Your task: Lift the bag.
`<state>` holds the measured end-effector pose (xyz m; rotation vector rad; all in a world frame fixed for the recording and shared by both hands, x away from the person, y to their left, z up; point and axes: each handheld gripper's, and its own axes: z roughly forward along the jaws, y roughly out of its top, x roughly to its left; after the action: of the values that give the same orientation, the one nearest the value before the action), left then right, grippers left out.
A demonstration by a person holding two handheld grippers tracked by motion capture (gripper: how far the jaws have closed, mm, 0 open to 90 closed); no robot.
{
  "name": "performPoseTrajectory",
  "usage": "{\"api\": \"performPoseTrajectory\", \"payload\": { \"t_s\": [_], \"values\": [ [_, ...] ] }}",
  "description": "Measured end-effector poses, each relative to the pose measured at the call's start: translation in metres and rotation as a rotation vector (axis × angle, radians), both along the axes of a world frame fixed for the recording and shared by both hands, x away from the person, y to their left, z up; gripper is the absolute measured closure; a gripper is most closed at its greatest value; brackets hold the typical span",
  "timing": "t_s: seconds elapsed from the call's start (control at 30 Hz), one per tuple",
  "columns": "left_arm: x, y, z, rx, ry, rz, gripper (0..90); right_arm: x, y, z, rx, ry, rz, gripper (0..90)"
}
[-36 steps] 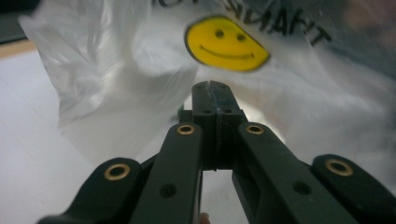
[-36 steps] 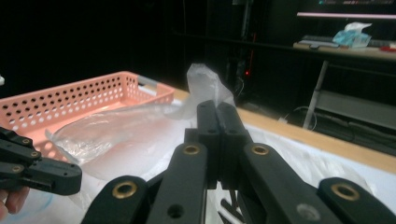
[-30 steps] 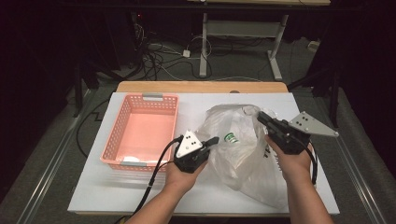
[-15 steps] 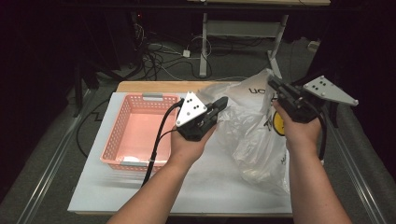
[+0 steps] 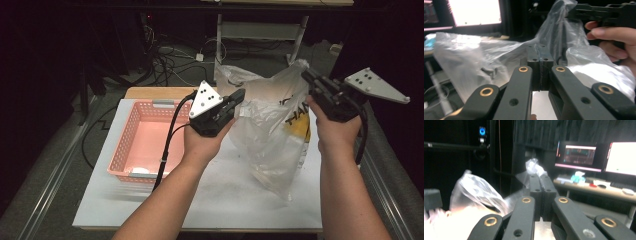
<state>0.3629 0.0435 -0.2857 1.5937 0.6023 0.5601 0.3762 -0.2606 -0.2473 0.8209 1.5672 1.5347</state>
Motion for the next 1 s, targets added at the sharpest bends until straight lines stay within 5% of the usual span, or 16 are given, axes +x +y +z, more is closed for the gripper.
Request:
{"api": "performPoseTrajectory", "payload": {
  "t_s": [0.1,0.37,0.53,0.67,0.77,1.0],
  "values": [
    [0.004,0.01,-0.012,0.012,0.062,-0.001,73.6,0.003,0.001,-0.018,-0.013,0.042,-0.001,90.0],
    [-0.008,0.05,-0.03,0.092,0.107,0.056,43.5,0.008,-0.005,-0.043,-0.042,0.093,-0.01,90.0],
    [-0.027,0.072,-0.054,0.1,0.146,0.064,33.4,0.008,-0.003,-0.044,-0.046,0.105,-0.012,90.0],
    [-0.037,0.083,-0.08,0.102,0.227,0.049,24.6,0.003,-0.002,-0.042,-0.063,0.101,0.006,89.1],
    [-0.042,0.095,-0.092,0.067,0.263,0.056,17.8,-0.003,-0.003,-0.04,-0.059,0.094,0.028,86.5],
    [-0.057,0.104,-0.107,0.116,0.306,0.064,3.3,-0.024,-0.006,-0.033,-0.052,0.063,0.064,64.2]
  ]
}}
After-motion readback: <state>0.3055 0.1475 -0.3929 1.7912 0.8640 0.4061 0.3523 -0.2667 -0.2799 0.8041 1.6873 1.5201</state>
